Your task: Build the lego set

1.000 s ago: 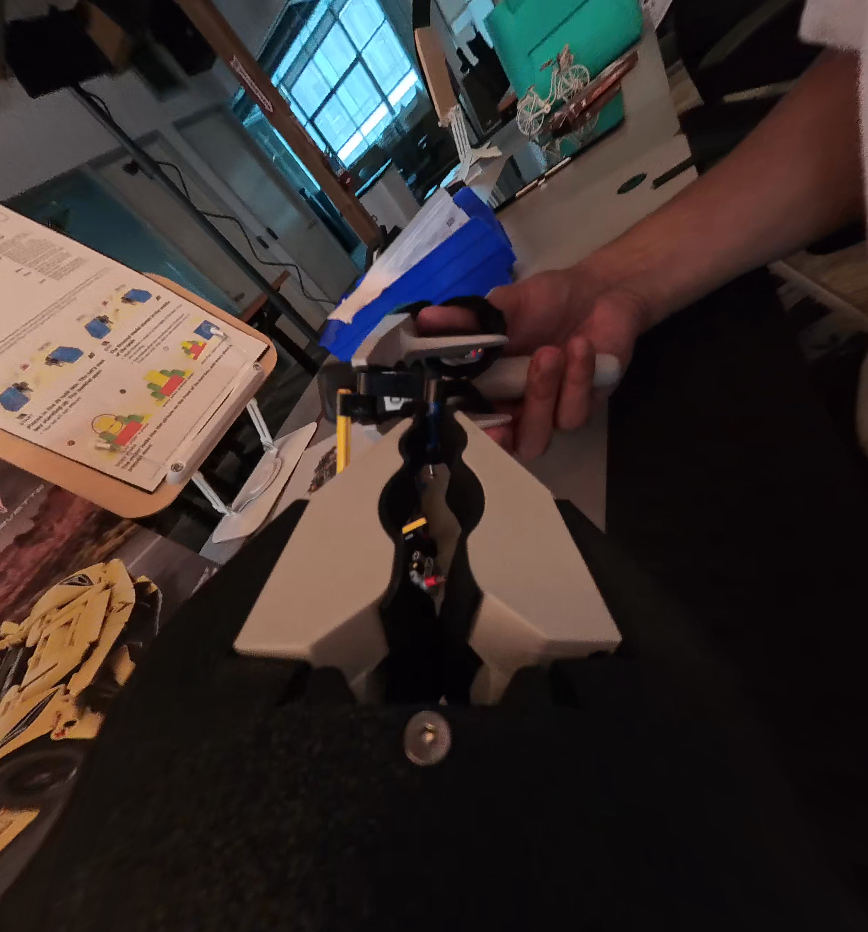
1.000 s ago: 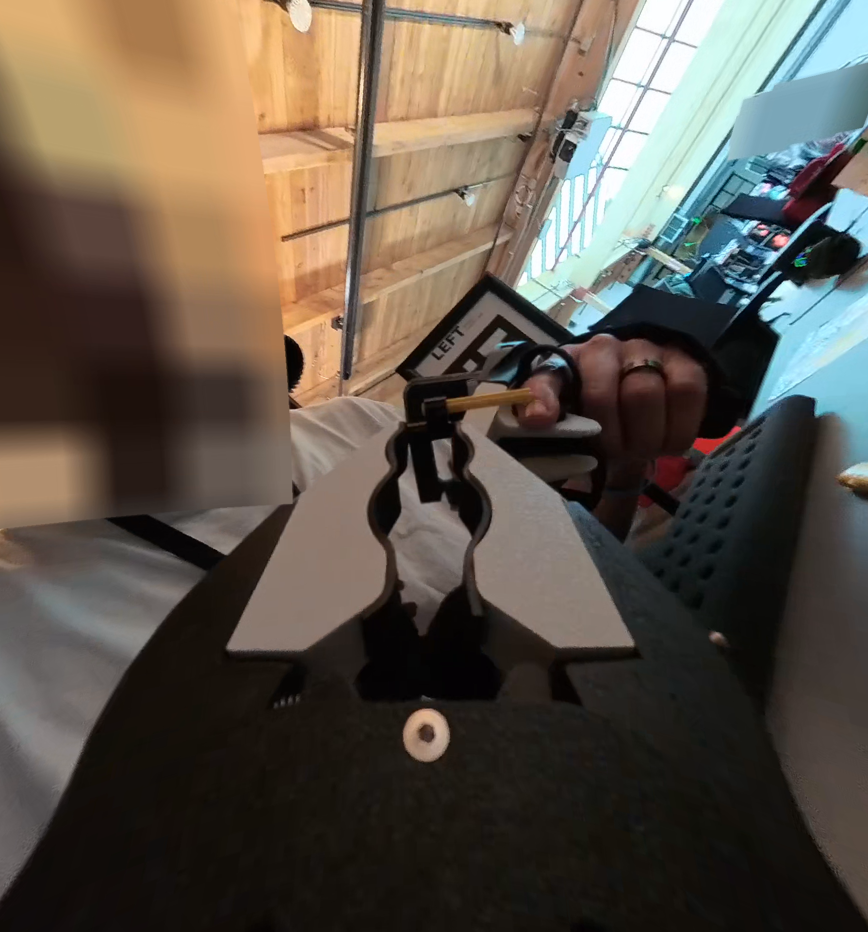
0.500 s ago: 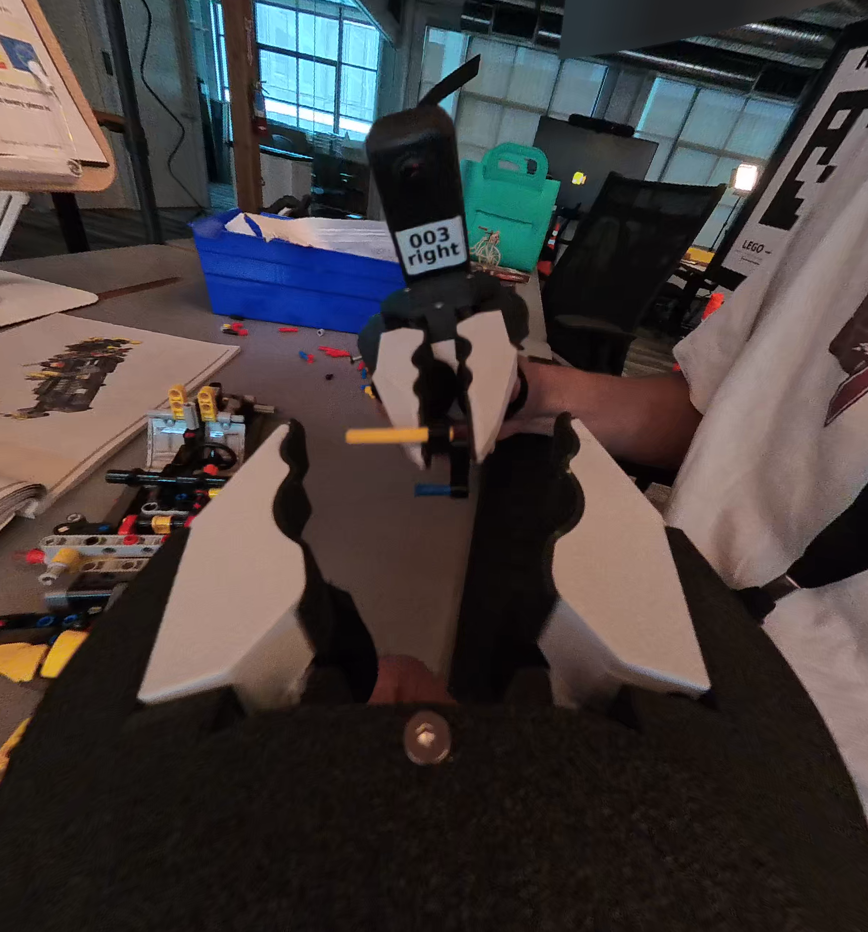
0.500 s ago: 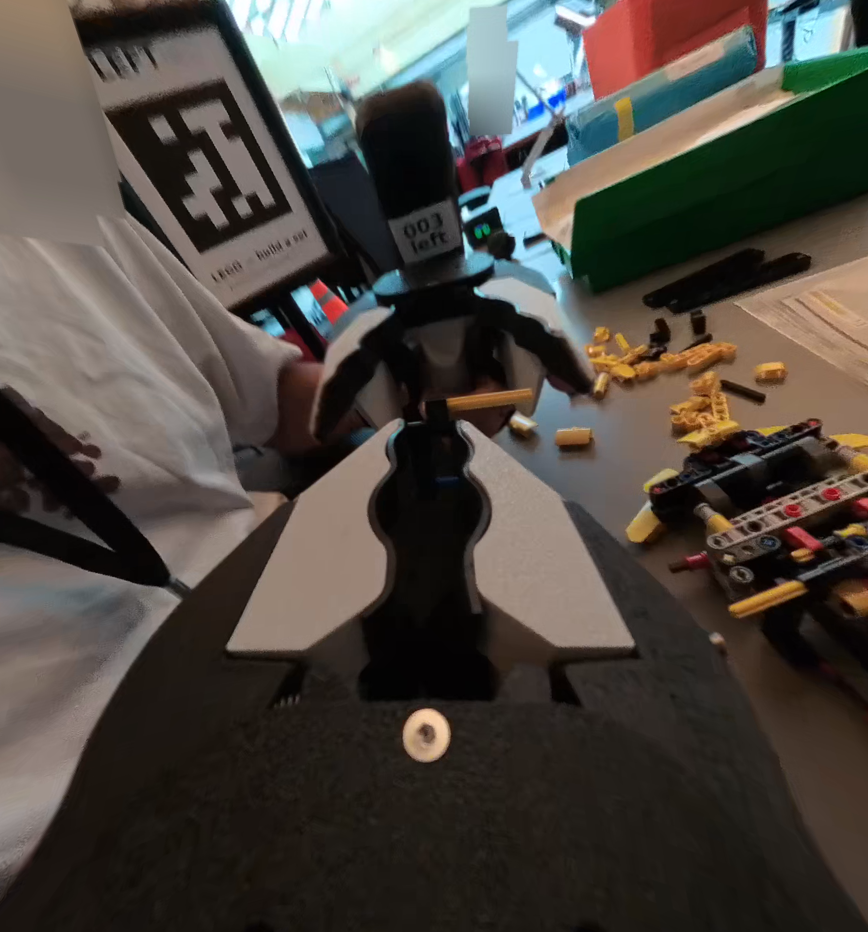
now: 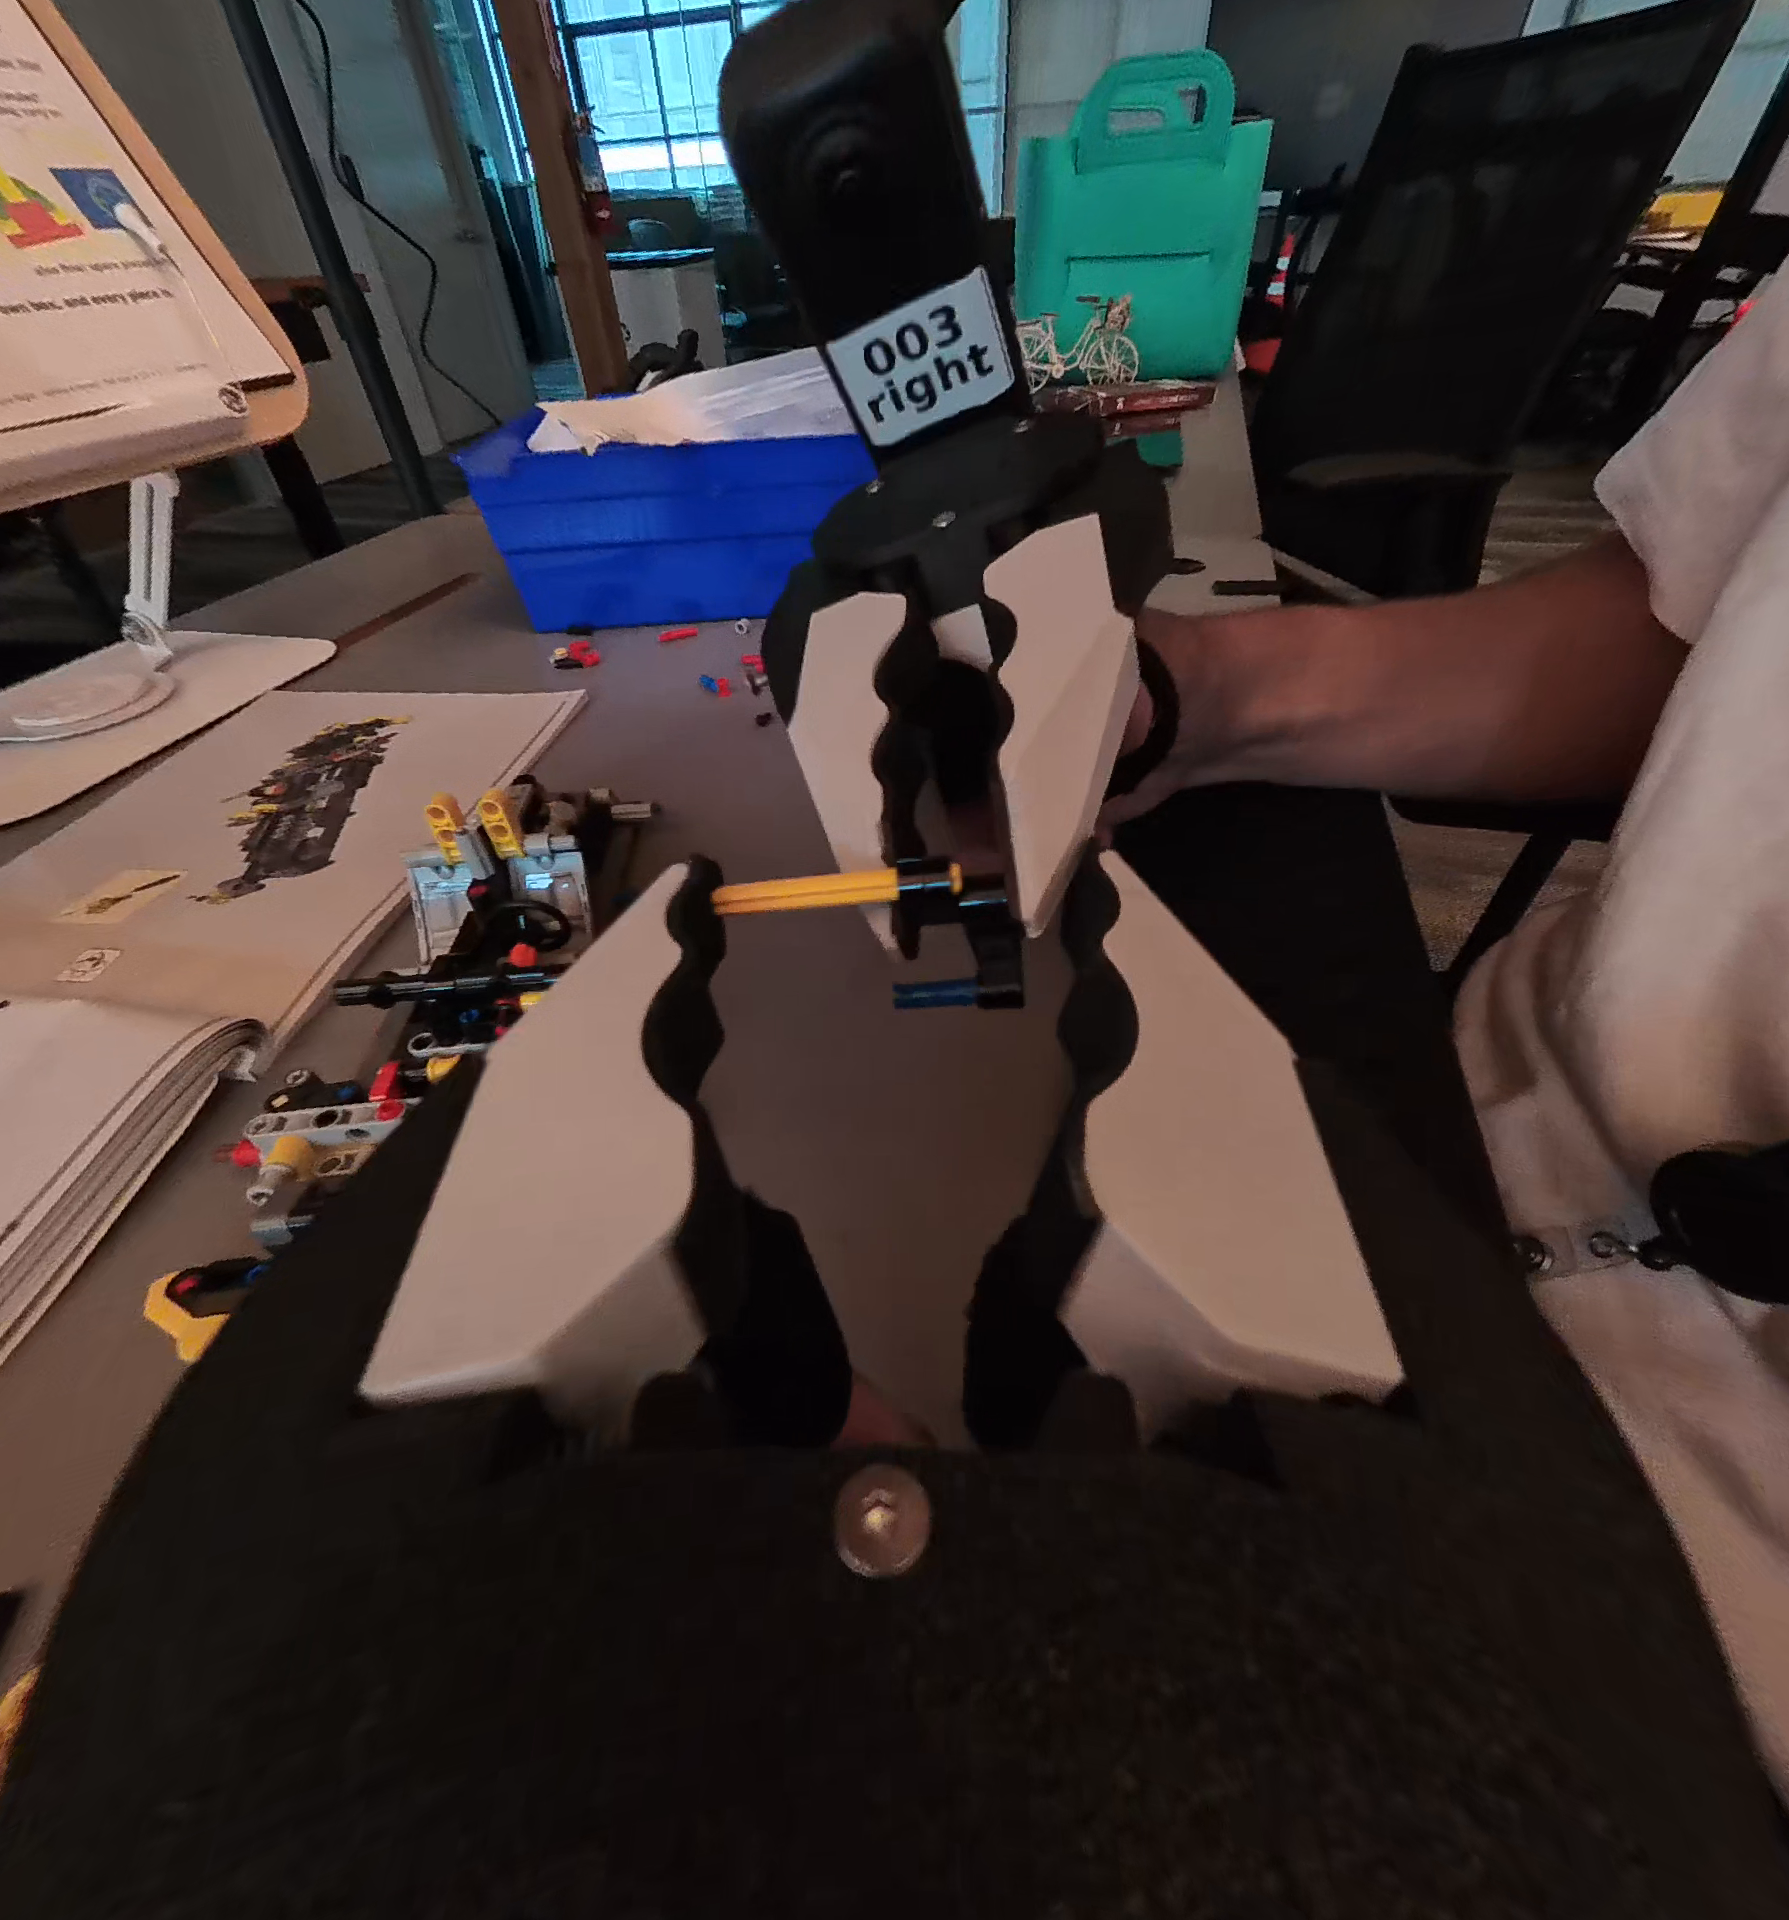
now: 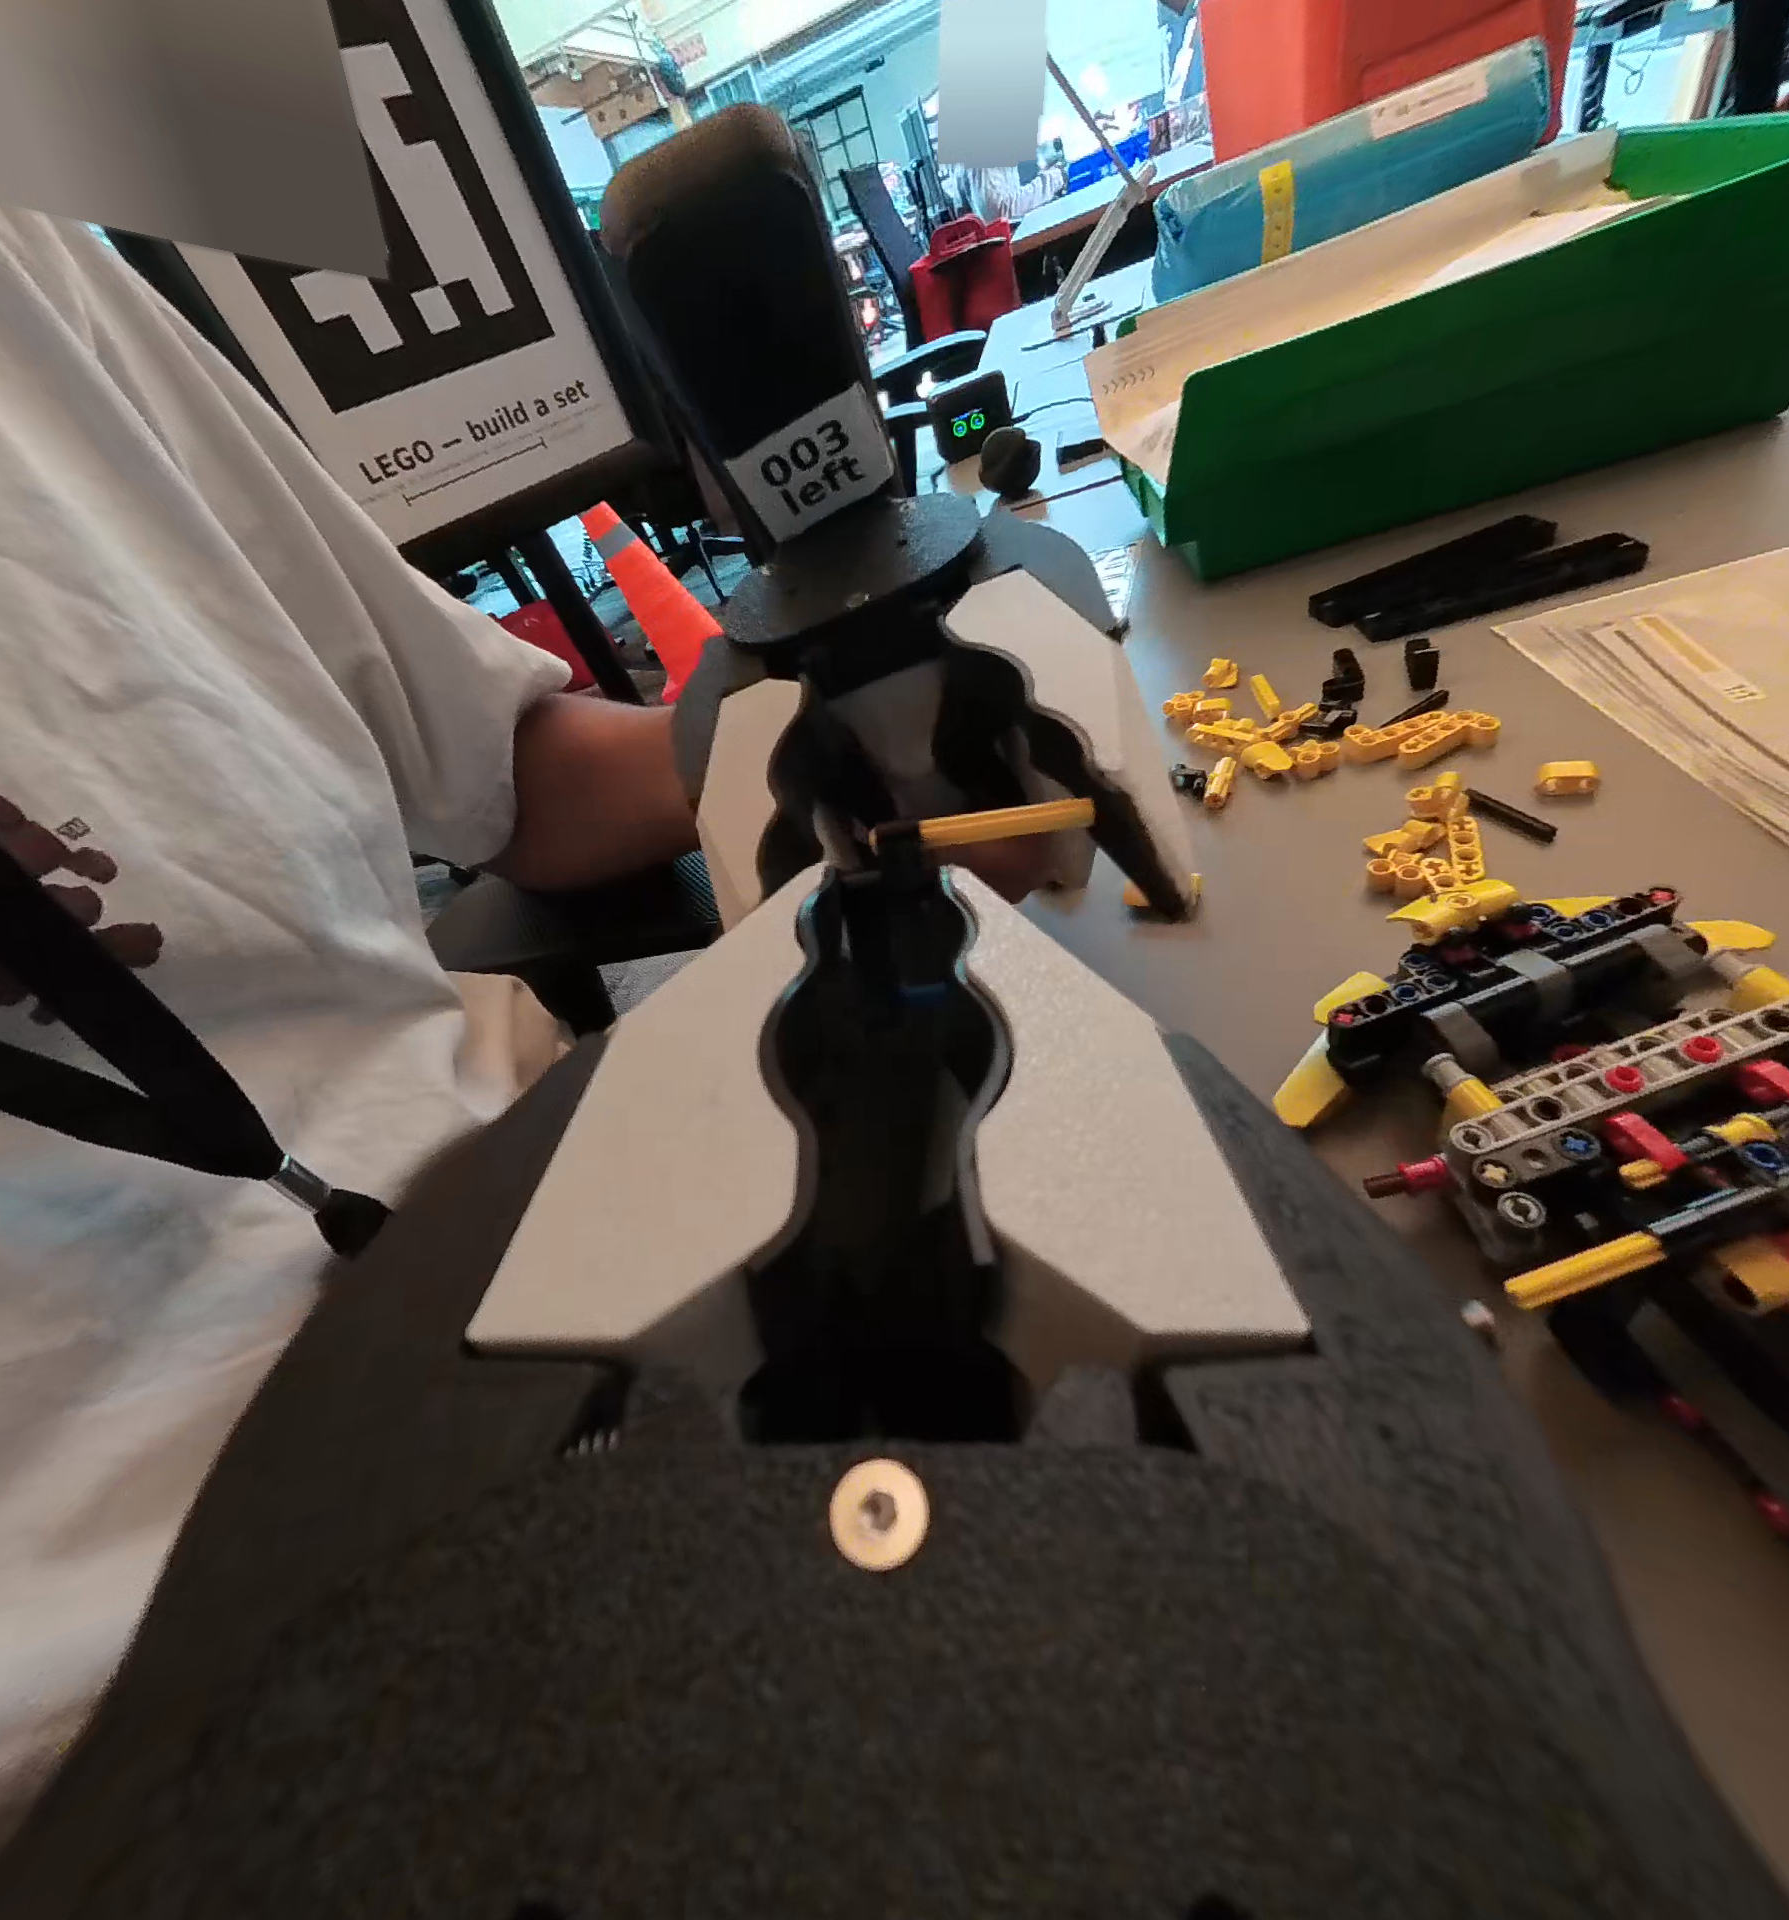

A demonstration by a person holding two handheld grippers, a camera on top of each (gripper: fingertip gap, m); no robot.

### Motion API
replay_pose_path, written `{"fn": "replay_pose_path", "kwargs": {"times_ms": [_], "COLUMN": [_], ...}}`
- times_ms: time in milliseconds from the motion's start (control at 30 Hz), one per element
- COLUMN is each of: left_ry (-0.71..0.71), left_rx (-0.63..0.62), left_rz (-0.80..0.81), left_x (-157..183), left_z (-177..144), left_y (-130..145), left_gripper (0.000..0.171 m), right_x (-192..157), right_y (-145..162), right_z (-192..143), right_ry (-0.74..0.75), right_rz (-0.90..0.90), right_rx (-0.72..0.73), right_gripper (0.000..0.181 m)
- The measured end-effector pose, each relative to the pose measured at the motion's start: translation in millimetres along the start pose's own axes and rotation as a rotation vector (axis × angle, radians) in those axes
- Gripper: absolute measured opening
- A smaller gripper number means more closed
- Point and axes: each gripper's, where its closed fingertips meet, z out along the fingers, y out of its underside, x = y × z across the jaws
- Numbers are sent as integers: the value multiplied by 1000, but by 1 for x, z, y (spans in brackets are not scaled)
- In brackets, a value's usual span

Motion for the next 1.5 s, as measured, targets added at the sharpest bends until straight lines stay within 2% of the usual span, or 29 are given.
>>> {"fn": "replay_pose_path", "kwargs": {"times_ms": [200,333,533,733,1033,1500], "left_ry": [-7,51,34,26,-36,-84], "left_rx": [13,28,65,69,63,30], "left_rz": [7,-36,-37,-43,40,149], "left_x": [0,5,3,1,-1,2], "left_z": [-1,-2,-6,-7,-8,-5], "left_y": [-2,-5,-9,-10,-9,-5], "left_gripper": [63,69,53,51,50,50], "right_x": [1,2,-9,-9,-11,-12], "right_y": [-1,3,-13,-15,-13,-6], "right_z": [0,2,-5,-4,-4,-5], "right_ry": [4,25,-106,-126,-94,-140], "right_rz": [-20,-48,97,129,72,154], "right_rx": [9,-9,103,135,126,94], "right_gripper": [17,17,16,16,16,15]}}
